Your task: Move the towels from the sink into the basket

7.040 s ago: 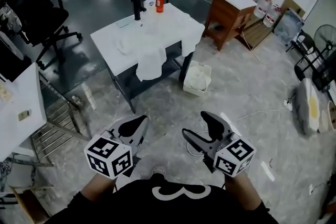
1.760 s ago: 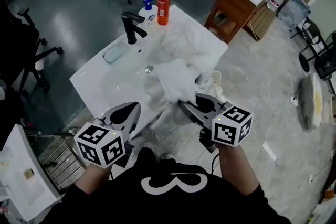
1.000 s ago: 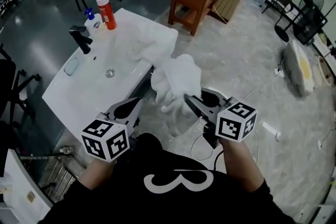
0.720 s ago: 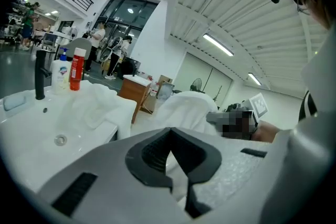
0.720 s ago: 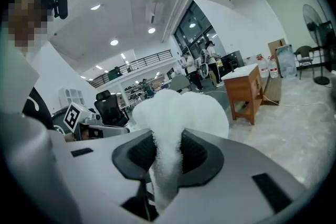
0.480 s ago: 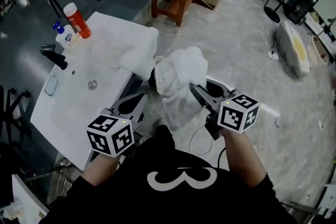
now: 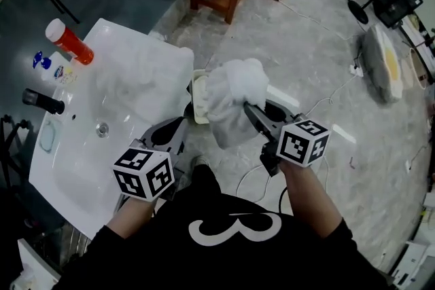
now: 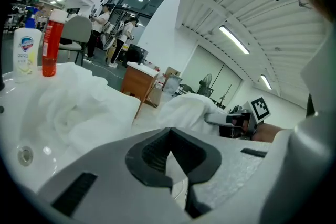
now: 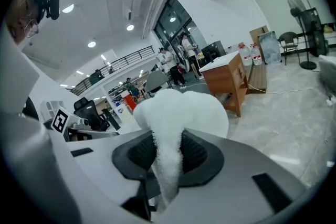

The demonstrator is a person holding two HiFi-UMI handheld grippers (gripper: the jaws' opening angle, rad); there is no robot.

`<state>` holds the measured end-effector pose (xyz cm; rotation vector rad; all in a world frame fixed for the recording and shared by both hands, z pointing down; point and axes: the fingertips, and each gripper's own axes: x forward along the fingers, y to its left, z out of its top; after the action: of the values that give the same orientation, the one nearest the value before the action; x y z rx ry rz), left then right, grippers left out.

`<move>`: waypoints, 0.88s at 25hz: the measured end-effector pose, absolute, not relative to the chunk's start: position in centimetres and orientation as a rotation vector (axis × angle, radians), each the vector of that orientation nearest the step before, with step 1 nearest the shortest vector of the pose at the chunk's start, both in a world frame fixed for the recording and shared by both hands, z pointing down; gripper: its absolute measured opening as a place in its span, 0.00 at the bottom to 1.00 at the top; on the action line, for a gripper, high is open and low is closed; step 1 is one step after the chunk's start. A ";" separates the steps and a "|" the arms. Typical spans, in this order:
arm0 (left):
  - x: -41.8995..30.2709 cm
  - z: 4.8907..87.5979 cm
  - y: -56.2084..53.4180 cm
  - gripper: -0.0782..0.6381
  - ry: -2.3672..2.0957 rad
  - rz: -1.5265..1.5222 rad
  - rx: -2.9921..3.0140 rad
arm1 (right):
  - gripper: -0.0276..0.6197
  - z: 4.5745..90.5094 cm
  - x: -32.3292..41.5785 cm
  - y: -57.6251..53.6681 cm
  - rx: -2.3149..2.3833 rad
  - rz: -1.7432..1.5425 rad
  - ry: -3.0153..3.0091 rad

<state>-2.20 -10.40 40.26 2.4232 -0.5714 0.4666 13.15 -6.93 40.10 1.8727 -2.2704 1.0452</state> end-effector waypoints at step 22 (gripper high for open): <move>5.8 46.5 -18.0 0.12 -0.917 0.477 2.235 | 0.20 59.6 22.2 -20.6 1.522 1.360 -2.139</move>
<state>5.84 -18.02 46.45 2.2350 -0.9170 0.4773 22.23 -20.64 59.58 1.5221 -2.1391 1.3598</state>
